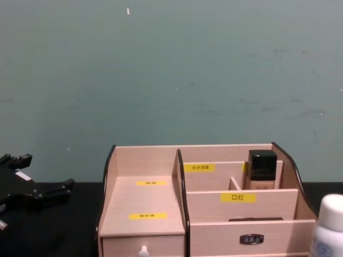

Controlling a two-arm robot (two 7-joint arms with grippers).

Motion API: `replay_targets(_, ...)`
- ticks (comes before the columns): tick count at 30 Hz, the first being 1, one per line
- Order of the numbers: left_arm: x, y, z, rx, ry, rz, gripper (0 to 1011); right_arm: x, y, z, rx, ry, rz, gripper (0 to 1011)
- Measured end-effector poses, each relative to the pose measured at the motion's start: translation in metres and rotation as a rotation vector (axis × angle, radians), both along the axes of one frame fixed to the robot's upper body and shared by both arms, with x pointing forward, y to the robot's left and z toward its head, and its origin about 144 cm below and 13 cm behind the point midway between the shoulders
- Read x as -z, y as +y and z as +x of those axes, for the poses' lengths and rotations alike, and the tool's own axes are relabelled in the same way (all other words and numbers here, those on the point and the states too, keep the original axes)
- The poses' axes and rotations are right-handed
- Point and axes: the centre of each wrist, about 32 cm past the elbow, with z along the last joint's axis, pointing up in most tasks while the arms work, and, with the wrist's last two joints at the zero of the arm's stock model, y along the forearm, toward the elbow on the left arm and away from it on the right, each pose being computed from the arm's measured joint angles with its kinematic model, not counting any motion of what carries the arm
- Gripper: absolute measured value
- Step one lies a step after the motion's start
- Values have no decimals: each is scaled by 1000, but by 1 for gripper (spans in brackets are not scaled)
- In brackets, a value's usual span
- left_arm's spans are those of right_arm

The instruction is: Pick up the facial cleanser and watermelon frost from the table and place them into the tiered storage box.

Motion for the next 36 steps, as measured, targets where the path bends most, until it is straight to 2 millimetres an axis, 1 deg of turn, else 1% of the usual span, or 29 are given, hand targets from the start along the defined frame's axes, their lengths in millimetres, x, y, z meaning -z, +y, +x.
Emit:
replay_targets(7,0,0,0,0,0,0,1001,7,5,9,0,39,-5,1002)
replay_targets(22,0,0,0,0,0,0,1001,19,16,24,-12,47,-16,1002)
replay_targets(36,0,0,0,0,0,0,1001,23,22,33,-9,48,-31,1002)
